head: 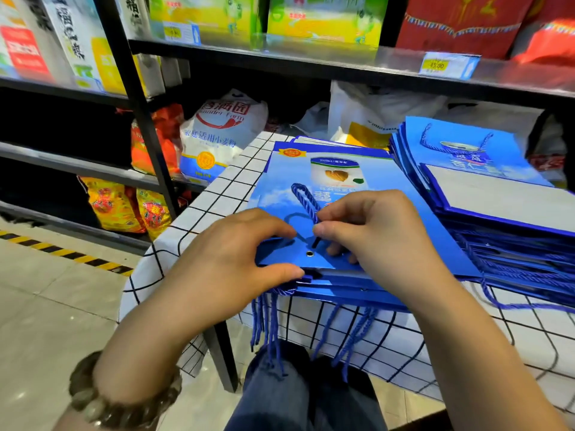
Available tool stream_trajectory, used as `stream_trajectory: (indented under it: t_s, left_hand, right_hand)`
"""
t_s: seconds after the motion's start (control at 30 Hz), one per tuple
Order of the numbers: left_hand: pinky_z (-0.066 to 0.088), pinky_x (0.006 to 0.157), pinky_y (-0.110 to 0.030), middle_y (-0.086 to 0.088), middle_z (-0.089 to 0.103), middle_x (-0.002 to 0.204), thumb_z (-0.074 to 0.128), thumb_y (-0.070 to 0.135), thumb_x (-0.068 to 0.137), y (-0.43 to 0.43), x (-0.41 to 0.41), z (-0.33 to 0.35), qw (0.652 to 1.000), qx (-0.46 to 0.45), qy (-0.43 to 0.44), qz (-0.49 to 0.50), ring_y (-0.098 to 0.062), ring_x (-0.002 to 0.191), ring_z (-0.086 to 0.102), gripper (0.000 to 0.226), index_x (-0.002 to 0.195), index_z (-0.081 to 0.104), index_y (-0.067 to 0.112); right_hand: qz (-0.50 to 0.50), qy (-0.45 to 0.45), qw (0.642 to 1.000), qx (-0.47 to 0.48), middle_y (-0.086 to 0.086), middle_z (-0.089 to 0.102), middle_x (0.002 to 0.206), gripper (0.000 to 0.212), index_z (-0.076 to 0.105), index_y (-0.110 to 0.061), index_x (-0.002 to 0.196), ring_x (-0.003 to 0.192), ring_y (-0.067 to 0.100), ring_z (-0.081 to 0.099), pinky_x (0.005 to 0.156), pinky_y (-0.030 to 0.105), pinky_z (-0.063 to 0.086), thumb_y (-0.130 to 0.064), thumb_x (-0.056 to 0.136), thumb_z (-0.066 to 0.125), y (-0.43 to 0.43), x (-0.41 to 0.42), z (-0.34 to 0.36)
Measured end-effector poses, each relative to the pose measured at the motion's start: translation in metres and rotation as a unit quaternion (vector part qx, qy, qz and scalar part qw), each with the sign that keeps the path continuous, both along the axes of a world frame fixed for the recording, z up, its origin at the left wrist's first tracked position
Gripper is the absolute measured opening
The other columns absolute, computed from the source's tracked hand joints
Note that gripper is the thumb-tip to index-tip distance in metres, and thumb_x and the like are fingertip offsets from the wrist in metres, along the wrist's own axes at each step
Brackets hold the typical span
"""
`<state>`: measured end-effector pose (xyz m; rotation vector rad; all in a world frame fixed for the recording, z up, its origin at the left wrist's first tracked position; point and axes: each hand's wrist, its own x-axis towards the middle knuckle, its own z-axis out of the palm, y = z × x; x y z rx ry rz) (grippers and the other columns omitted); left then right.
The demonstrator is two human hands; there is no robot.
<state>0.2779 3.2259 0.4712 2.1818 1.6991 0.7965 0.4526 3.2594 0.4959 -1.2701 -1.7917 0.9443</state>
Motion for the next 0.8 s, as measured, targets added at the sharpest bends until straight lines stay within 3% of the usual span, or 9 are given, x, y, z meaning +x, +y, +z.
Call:
stream_trajectory:
  t_s: [0.17, 0.3, 0.37, 0.4, 0.43, 0.5, 0.6, 0.73, 0.8]
  left_hand:
    - [0.053, 0.075, -0.035, 0.017, 0.063, 0.097, 0.045, 0.065, 0.066, 0.000, 0.001, -0.001, 0.998, 0.056, 0.017, -0.003, -0.003, 0.088, 0.058, 0.053, 0.099, 0.066, 0.030]
    - [0.052, 0.070, -0.033, 0.017, 0.065, 0.092, 0.046, 0.064, 0.069, 0.001, 0.000, -0.006, 0.996, 0.090, 0.006, 0.007, -0.001, 0.084, 0.057, 0.046, 0.094, 0.067, 0.031]
    - [0.052, 0.067, -0.032, 0.017, 0.065, 0.088, 0.046, 0.061, 0.072, 0.002, 0.001, -0.010, 0.994, 0.108, -0.004, 0.016, -0.001, 0.081, 0.056, 0.040, 0.090, 0.066, 0.031]
    - [0.051, 0.065, -0.033, 0.017, 0.065, 0.085, 0.046, 0.058, 0.074, 0.002, 0.001, -0.011, 0.992, 0.120, -0.008, 0.020, -0.003, 0.080, 0.056, 0.036, 0.088, 0.065, 0.031]
    - [0.051, 0.063, -0.032, 0.016, 0.065, 0.082, 0.046, 0.055, 0.076, 0.002, 0.001, -0.012, 0.991, 0.130, -0.008, 0.024, -0.004, 0.078, 0.055, 0.031, 0.086, 0.064, 0.032]
    - [0.048, 0.059, -0.029, 0.014, 0.065, 0.078, 0.045, 0.052, 0.078, 0.002, 0.000, -0.013, 0.989, 0.142, -0.006, 0.034, -0.005, 0.075, 0.054, 0.027, 0.083, 0.062, 0.032]
    - [0.044, 0.057, -0.026, 0.013, 0.064, 0.074, 0.042, 0.052, 0.076, 0.004, 0.004, -0.015, 0.988, 0.139, -0.021, 0.059, -0.006, 0.073, 0.053, 0.028, 0.079, 0.061, 0.032]
    - [0.049, 0.063, -0.035, 0.009, 0.065, 0.078, 0.049, 0.047, 0.075, 0.001, 0.015, -0.013, 0.973, 0.194, -0.065, 0.107, -0.017, 0.072, 0.061, 0.026, 0.071, 0.059, 0.023]
    - [0.045, 0.069, -0.034, 0.005, 0.064, 0.073, 0.050, 0.043, 0.076, -0.005, 0.020, -0.013, 0.970, 0.207, -0.031, 0.119, -0.022, 0.069, 0.061, 0.030, 0.059, 0.057, 0.019]
  right_hand:
    - [0.021, -0.029, 0.999, 0.012, -0.012, 0.062, 0.049, 0.026, 0.061, -0.031, 0.059, 0.044, 0.003, 0.056, 0.043, 0.008, 0.036, -0.014, 0.075, 0.073, 0.003, -0.003, -0.004]
    - [0.035, -0.081, 0.995, 0.036, -0.015, 0.064, 0.055, 0.021, 0.065, -0.033, 0.063, 0.055, 0.001, 0.058, 0.058, 0.018, 0.047, -0.018, 0.075, 0.074, 0.004, -0.003, -0.003]
    - [0.042, -0.135, 0.987, 0.074, -0.016, 0.066, 0.068, 0.015, 0.068, -0.034, 0.088, 0.073, 0.001, 0.061, 0.071, 0.026, 0.049, -0.022, 0.079, 0.070, 0.001, -0.004, -0.003]
    - [0.053, -0.193, 0.973, 0.112, -0.014, 0.068, 0.080, 0.027, 0.063, -0.037, 0.107, 0.085, 0.007, 0.061, 0.077, 0.032, 0.049, -0.023, 0.083, 0.064, -0.001, -0.005, -0.002]
    - [0.072, -0.270, 0.947, 0.160, -0.011, 0.066, 0.091, 0.039, 0.050, -0.041, 0.122, 0.095, 0.014, 0.058, 0.080, 0.036, 0.048, -0.024, 0.088, 0.056, -0.004, -0.005, -0.002]
    - [0.116, -0.377, 0.888, 0.236, -0.003, 0.060, 0.103, 0.050, 0.027, -0.047, 0.133, 0.101, 0.024, 0.054, 0.079, 0.039, 0.047, -0.024, 0.091, 0.041, -0.010, -0.001, 0.000]
    - [0.168, -0.361, 0.889, 0.228, -0.002, 0.061, 0.112, 0.052, 0.021, -0.046, 0.132, 0.102, 0.025, 0.055, 0.077, 0.041, 0.048, -0.025, 0.085, 0.034, -0.013, 0.005, 0.001]
    - [0.137, -0.367, 0.894, 0.220, -0.004, 0.064, 0.114, 0.054, 0.015, -0.049, 0.130, 0.103, 0.027, 0.056, 0.077, 0.040, 0.048, -0.019, 0.092, 0.040, -0.004, 0.003, -0.006]
    - [0.125, -0.369, 0.895, 0.217, -0.004, 0.064, 0.114, 0.060, 0.013, -0.049, 0.132, 0.106, 0.026, 0.055, 0.079, 0.039, 0.047, -0.017, 0.092, 0.042, 0.000, 0.002, -0.008]
